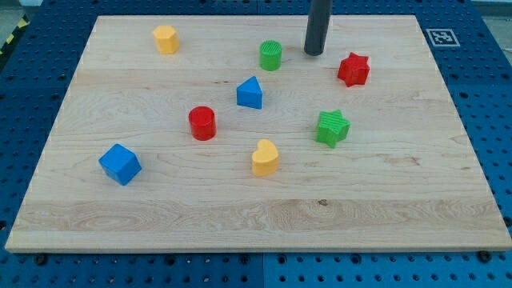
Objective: Push the green circle to the blue triangle
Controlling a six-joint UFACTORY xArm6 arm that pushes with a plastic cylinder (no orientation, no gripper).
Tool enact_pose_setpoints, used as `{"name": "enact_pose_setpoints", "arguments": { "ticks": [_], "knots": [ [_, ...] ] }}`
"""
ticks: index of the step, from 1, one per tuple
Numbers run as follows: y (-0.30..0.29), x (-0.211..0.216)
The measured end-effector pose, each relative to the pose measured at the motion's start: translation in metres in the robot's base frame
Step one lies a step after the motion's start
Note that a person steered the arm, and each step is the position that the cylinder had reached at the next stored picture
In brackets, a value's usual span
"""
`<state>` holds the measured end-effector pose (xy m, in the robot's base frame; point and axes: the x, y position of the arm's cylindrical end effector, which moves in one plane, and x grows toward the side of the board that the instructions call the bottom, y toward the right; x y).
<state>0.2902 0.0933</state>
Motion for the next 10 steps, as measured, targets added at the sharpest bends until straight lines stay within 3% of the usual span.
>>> {"name": "enact_pose_setpoints", "arguments": {
  "ticks": [3, 5, 10],
  "knots": [
    [-0.020, 0.004],
    [-0.054, -0.018],
    [-0.108, 0.011]
  ]
}}
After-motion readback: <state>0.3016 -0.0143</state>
